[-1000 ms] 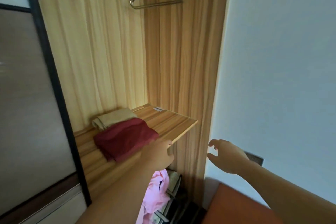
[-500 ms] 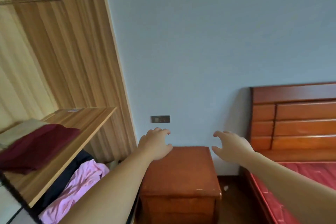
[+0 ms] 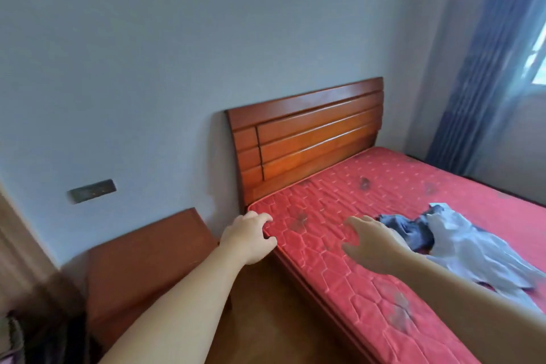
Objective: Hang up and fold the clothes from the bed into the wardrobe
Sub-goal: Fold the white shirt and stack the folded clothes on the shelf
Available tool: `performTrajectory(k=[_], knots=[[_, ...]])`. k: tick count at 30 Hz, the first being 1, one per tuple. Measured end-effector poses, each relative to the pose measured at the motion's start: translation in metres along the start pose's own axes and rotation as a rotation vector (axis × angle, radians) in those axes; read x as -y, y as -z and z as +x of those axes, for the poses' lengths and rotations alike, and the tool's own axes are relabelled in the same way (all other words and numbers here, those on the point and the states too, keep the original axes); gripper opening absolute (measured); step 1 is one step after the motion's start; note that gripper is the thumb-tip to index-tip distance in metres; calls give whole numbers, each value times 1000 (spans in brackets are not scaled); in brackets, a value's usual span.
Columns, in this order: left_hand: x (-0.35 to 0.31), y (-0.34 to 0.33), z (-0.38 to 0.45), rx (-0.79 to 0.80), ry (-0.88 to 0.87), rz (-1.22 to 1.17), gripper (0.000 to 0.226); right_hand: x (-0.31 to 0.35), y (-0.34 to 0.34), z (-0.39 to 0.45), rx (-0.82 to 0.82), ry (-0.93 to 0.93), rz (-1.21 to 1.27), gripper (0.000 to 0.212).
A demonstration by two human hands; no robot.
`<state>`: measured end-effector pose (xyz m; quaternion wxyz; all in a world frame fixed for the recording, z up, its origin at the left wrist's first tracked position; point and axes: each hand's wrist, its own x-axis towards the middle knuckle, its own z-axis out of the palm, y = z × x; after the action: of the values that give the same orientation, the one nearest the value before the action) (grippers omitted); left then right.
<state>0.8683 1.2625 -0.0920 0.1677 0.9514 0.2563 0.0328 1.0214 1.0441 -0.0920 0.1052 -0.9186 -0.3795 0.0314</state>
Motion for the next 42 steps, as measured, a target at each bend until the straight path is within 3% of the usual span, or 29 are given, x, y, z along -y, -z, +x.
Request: performTrajectory(k=[6,19,26,42], knots=[[-123,-27,-14,53,-161,33,53,-103,27,-84,-17,-152,32,34],[-376,-130,-25,189,-409,149,55,-323,53,-233,-44,-446,110,53],[-413,-164,32,243,-448,142,55,-372,50,-196,-67,-505,123,47],[-456,-260,279,421,-485,91,53,-496,22,-17,22,-728,181,57]])
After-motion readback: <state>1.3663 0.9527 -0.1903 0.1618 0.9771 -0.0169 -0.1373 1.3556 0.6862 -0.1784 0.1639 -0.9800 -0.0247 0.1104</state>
